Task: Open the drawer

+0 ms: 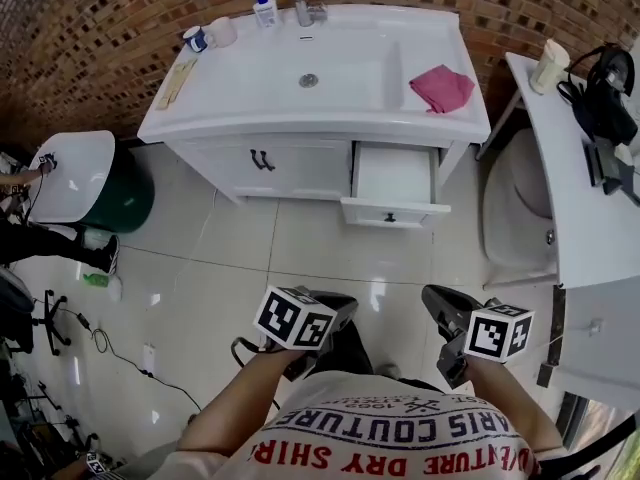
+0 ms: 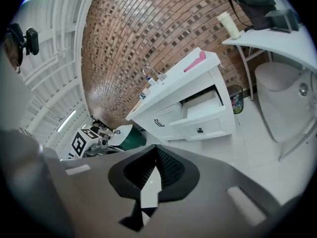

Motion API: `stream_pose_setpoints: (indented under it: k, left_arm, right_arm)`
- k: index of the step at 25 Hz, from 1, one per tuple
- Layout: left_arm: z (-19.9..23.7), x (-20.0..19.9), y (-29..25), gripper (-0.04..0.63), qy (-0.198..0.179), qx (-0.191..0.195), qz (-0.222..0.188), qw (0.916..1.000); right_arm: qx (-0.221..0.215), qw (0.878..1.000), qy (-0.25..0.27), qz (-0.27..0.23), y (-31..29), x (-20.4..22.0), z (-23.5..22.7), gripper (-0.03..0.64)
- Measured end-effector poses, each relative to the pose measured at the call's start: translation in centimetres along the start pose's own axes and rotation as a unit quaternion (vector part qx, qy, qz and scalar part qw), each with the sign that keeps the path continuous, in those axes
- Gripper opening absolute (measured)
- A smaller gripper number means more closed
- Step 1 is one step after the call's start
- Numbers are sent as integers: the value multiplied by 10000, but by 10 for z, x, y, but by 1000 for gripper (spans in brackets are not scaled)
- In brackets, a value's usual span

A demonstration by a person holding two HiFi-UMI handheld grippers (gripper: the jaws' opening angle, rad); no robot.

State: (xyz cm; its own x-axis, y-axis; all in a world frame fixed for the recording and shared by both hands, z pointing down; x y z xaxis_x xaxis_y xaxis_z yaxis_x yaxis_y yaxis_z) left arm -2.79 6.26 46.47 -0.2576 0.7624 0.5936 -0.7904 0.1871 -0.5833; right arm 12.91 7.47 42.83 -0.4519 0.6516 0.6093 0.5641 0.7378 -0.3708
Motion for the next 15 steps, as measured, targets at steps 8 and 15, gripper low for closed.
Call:
stream_pose_setpoints:
  k: [8, 15]
  left_arm:
    - [-134, 81, 7, -8, -149, 258, 24, 9996]
    - [-185, 98, 14, -8, -482, 213, 163, 9985]
  right_arm:
    - [-44, 9999, 137, -38, 129, 63, 18, 6]
    - [-127, 9996, -41, -230, 180, 76, 32, 6]
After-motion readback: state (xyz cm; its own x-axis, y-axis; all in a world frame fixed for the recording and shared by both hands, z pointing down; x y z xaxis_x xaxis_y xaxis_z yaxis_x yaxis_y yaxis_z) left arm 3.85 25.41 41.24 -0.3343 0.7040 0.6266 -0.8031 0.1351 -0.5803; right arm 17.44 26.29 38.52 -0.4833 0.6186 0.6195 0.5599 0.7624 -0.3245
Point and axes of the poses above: the fingertips, and each gripper's own axes: y backward along the fingers, z to its left, x out of its underside, the point moved 3 cm from there along y, backward along the fingers, and after that the axes turned 11 degrees about -z, right-handed, at the moved point
